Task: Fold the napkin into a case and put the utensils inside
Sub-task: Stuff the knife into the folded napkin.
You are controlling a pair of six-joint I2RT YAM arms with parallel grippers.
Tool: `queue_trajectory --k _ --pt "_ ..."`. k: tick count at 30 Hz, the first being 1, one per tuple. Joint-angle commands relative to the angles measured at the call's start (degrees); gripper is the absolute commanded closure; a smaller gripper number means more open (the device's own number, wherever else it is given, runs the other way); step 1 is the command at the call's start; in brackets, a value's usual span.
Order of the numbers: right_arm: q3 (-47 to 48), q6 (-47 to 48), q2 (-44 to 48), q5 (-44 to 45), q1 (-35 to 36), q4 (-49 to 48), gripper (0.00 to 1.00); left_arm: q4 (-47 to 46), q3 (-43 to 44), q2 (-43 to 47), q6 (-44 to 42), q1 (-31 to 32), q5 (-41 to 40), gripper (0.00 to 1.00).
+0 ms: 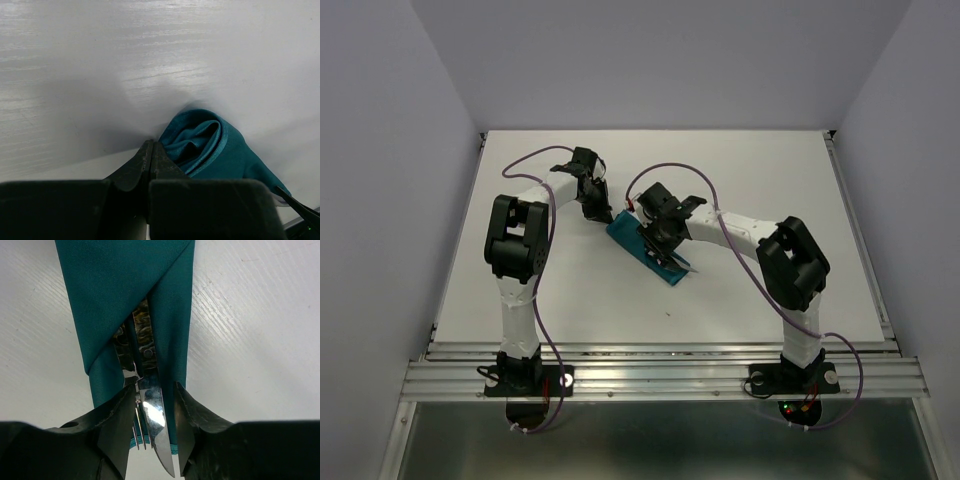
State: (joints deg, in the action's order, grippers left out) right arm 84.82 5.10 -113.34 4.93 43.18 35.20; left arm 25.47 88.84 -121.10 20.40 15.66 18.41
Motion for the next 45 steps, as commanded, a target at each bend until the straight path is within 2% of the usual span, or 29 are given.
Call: queue_trajectory --k 1,17,20,22,25,45 --pt "-0.4 0.7 1.2 -1.4 -0.3 -0.2 0.58 0.4 -0.6 1.6 -0.9 0.2 0.7 0.96" --pt "-2.7 1.0 1.1 -0.9 -0.3 0.2 0.59 0.3 -0.5 1.7 -0.8 0.2 0.7 0.96" --pt "-2.6 1.1 1.1 -0.9 -0.3 0.1 0.63 0.4 -0.6 1.5 -0.7 0.2 0.8 0.96" --pt "-2.3 1.2 1.3 -0.7 -0.3 0.1 0.71 0.3 -0.5 1.3 -0.7 0.2 0.8 0.96" --pt "-1.6 1.5 1.5 -0.3 -0.3 0.2 0.75 0.3 -0.5 1.0 -0.7 0.2 0.8 0.96" --pt "3.1 4.1 -1.1 -0.4 -0.3 1.5 0.76 0.1 -0.2 0.4 -0.5 0.2 1.2 0.96"
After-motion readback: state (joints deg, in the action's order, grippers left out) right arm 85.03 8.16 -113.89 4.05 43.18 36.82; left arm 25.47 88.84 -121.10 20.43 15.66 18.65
